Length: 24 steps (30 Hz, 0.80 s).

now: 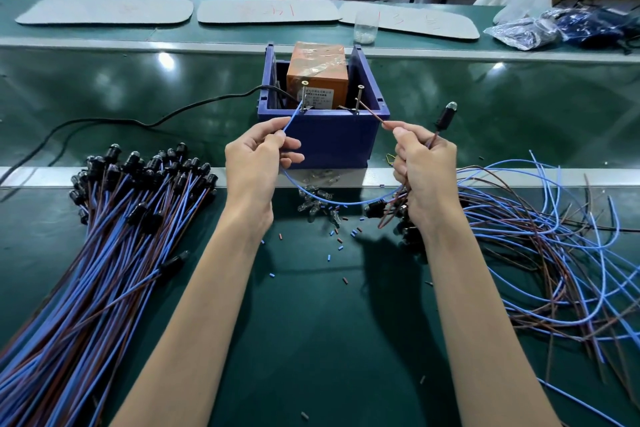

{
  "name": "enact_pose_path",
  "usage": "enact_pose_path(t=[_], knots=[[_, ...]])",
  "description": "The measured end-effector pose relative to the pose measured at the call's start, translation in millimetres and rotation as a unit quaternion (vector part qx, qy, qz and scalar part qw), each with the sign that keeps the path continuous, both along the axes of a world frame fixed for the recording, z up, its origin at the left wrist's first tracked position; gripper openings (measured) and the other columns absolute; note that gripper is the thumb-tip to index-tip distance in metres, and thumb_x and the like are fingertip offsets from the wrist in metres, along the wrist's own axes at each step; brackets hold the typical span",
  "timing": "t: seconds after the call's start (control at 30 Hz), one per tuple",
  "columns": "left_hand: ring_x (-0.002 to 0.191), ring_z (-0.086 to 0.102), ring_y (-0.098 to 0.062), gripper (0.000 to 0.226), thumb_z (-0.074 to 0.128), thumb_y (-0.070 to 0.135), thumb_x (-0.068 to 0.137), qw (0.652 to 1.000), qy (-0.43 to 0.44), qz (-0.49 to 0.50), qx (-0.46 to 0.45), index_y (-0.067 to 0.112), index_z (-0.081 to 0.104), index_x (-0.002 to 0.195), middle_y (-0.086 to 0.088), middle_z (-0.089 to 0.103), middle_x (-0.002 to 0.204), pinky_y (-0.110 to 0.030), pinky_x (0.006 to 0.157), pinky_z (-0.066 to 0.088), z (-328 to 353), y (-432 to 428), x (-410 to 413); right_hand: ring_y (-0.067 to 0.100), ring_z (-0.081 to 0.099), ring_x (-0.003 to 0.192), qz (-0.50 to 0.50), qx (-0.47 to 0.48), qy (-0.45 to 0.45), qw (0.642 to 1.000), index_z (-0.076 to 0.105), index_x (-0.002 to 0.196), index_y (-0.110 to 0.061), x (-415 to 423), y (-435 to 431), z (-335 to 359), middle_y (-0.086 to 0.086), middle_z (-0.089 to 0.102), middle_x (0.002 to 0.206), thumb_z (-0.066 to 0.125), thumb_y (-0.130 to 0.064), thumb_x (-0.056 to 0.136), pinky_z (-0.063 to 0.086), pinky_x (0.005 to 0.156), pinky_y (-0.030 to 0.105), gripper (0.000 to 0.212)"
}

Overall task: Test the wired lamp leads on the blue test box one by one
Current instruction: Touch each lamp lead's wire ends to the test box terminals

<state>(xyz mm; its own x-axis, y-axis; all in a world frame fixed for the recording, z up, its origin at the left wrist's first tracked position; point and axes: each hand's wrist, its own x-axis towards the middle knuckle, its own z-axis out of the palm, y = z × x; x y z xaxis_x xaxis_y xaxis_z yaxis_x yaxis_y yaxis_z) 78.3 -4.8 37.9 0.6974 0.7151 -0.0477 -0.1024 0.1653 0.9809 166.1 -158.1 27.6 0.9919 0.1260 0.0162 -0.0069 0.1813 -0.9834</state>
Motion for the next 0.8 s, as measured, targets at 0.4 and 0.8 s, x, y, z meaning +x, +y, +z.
enact_pose_path(t=[0.4, 0.8], knots=[[0.046, 0.056, -0.005, 0.03, 0.047, 0.001, 0.094, 1.0, 0.019, -0.009, 0.016, 0.019, 0.069, 0.084, 0.011, 0.062, 0.053, -0.014, 0.055, 0.045, 4.7, 2.5, -6.7, 0.006, 0.017, 0.037, -0.005, -0.006, 0.004, 1.0, 0.071, 0.078, -0.015, -2.3, 0.0, 2.4, -0.012, 0.027, 0.043, 0.056, -0.006, 0.092, 0.018, 0.036, 0.017, 0.022], [0.045, 0.054, -0.004, 0.029, 0.048, 0.001, 0.094, 0.999, 0.023, -0.022, 0.003, 0.018, 0.07, 0.086, 0.011, 0.062, 0.053, -0.012, 0.05, 0.042, 6.1, 4.9, -10.2, 0.005, 0.018, 0.036, -0.004, -0.002, 0.007, 1.0, 0.069, 0.077, -0.012, -3.1, -1.3, 4.8, -0.013, 0.026, 0.042, 0.053, -0.003, 0.092, 0.017, 0.036, 0.017, 0.024]])
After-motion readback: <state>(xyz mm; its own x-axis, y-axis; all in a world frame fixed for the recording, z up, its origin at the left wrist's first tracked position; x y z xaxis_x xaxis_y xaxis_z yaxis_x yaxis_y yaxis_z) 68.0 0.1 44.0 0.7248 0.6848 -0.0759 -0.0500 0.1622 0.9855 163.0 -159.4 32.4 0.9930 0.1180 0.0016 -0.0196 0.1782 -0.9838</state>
